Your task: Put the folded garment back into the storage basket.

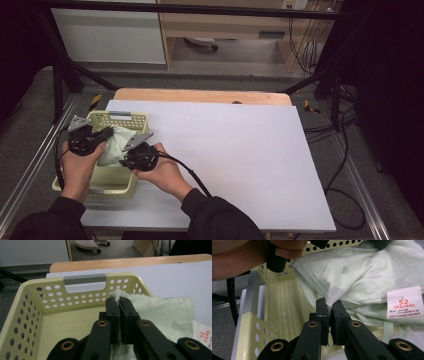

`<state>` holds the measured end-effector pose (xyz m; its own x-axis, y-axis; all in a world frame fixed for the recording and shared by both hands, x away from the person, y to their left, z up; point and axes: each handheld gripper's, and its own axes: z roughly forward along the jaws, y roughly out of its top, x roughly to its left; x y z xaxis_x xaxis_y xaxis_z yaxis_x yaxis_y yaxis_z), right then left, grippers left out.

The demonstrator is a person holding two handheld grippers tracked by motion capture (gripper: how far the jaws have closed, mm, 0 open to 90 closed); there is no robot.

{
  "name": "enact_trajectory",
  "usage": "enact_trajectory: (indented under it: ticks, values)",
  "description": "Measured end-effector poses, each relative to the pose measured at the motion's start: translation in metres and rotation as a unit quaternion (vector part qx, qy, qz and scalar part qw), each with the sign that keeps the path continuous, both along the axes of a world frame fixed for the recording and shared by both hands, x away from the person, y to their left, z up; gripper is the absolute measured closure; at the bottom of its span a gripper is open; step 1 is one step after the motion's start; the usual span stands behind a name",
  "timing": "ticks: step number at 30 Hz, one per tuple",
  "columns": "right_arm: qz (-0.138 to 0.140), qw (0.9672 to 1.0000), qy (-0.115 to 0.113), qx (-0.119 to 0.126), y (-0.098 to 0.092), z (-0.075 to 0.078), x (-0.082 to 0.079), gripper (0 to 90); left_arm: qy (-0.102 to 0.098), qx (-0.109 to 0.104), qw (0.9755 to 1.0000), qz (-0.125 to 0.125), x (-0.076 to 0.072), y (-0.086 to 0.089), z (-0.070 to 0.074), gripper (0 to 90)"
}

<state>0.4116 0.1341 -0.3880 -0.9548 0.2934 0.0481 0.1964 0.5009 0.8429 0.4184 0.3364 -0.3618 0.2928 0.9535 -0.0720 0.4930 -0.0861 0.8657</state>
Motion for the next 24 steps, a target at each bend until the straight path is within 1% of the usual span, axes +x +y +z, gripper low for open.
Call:
enact_trajectory:
  ticks: [4,9,15,18,20,22,24]
  values:
    - [0.000,1.0000,-0.001,-0.002,0.002,0.000,0.001,86.2,0.001,-0.001,1.0000,0.003,0.000,0.003,0.000,86.5]
    - [0.000,1.0000,-0.002,-0.007,0.005,0.000,0.001,86.2,0.003,0.003,1.0000,0.005,0.001,0.004,-0.001,86.5]
    - [-0.006,0.9999,0.002,-0.012,0.007,-0.001,0.003,86.2,0.004,0.004,1.0000,0.008,0.002,0.007,-0.003,86.4]
    - [-0.005,0.9999,0.001,-0.014,0.008,-0.002,0.003,86.1,0.005,0.001,1.0000,0.008,0.002,0.008,-0.004,86.4]
    - [-0.005,0.9999,0.001,-0.014,0.009,-0.003,0.004,86.1,0.003,-0.007,0.9999,0.008,0.003,0.008,-0.005,86.3]
    - [-0.004,0.9999,0.002,-0.015,0.010,-0.003,0.003,86.1,0.002,-0.012,0.9999,0.003,0.003,0.008,-0.006,85.9]
    - [-0.001,0.9998,0.000,-0.018,0.010,-0.003,0.003,85.2,0.007,-0.013,0.9998,-0.014,0.004,0.007,-0.009,82.9]
